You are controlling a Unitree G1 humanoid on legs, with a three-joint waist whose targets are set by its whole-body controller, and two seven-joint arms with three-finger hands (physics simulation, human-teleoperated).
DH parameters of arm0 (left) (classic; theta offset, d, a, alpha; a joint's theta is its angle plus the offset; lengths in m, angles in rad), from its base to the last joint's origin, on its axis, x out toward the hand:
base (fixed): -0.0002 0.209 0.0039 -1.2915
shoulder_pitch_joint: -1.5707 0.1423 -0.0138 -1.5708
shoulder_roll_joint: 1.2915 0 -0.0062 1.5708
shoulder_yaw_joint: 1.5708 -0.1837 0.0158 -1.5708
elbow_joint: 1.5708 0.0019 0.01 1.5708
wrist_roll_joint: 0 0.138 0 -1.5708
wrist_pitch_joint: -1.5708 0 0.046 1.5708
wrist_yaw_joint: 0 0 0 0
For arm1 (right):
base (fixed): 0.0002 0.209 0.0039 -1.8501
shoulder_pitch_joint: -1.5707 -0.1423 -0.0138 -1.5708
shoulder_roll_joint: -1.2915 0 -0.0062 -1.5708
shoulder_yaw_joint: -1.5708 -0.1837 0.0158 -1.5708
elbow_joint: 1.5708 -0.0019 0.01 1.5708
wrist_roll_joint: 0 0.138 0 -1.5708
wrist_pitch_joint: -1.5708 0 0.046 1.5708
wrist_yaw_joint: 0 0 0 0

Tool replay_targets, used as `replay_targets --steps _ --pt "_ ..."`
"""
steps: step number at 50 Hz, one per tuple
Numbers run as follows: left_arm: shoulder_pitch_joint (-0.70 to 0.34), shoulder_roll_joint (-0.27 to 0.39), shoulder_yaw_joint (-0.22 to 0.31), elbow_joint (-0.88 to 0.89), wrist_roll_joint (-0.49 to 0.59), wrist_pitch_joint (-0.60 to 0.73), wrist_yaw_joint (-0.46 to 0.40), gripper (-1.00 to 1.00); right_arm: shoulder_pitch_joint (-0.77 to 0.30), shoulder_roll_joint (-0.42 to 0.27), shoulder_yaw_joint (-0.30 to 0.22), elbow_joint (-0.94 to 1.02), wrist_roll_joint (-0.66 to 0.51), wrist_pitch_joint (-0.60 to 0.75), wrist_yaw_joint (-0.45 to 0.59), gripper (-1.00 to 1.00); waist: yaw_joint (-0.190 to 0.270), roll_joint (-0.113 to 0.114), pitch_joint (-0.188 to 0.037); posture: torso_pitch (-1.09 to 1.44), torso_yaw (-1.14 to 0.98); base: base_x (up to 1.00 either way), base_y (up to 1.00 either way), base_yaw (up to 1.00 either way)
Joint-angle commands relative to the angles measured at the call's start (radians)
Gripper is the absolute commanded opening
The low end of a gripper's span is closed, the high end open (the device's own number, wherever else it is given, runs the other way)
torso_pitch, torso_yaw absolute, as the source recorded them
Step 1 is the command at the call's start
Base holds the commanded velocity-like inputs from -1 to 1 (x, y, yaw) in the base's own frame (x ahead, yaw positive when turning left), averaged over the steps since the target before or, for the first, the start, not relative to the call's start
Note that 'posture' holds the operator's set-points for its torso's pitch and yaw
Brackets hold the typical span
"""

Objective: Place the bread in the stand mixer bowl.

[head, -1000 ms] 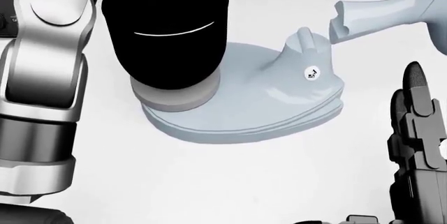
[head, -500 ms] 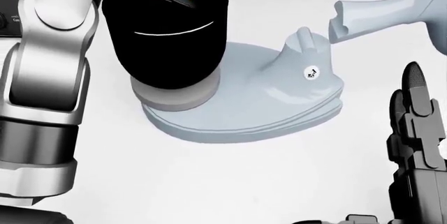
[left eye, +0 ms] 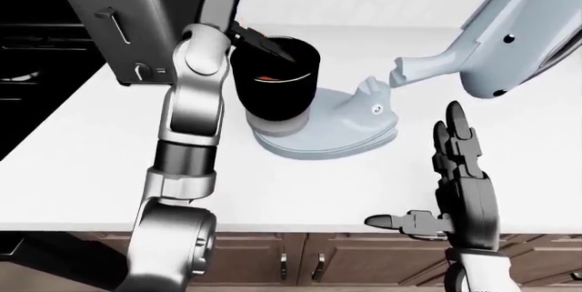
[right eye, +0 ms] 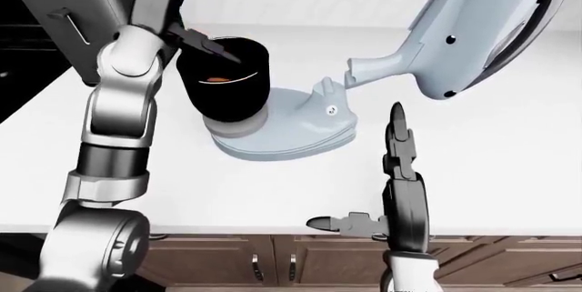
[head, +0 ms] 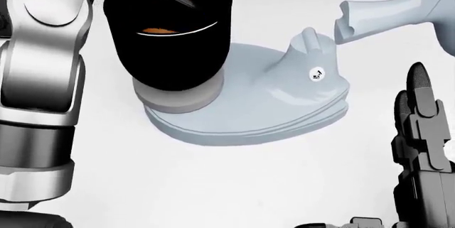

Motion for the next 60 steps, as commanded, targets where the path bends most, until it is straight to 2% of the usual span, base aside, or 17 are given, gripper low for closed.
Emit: replay_targets --steps 1,29,42,60 --pt "-0.038 0.011 0.009 -0.044 -0.007 -0.014 0.004 1.0 -0.011 -0.003 0.0 -0.04 0.001 -0.024 -0.005 1.0 0.0 0.0 -0.022 0.0 0.0 0.0 0.0 0.0" --pt "-0.006 0.055 0.032 -0.27 -0.07 0.136 -0.018 1.0 -0.017 -0.005 0.004 -0.048 -0.002 -0.015 -0.006 1.0 0.0 0.002 -0.017 0.0 0.0 0.0 0.0 0.0" --pt "0.041 0.083 0.047 -0.367 -0.089 0.185 -0.028 1.0 -0.019 -0.006 0.002 -0.048 -0.001 -0.015 -0.004 1.0 0.0 0.004 -0.015 0.0 0.0 0.0 0.0 0.0" --pt "0.102 0.132 0.091 -0.499 -0.165 0.281 -0.017 1.0 -0.011 -0.004 0.007 -0.046 -0.003 -0.022 -0.006 1.0 0.0 0.008 -0.014 0.0 0.0 0.0 0.0 0.0"
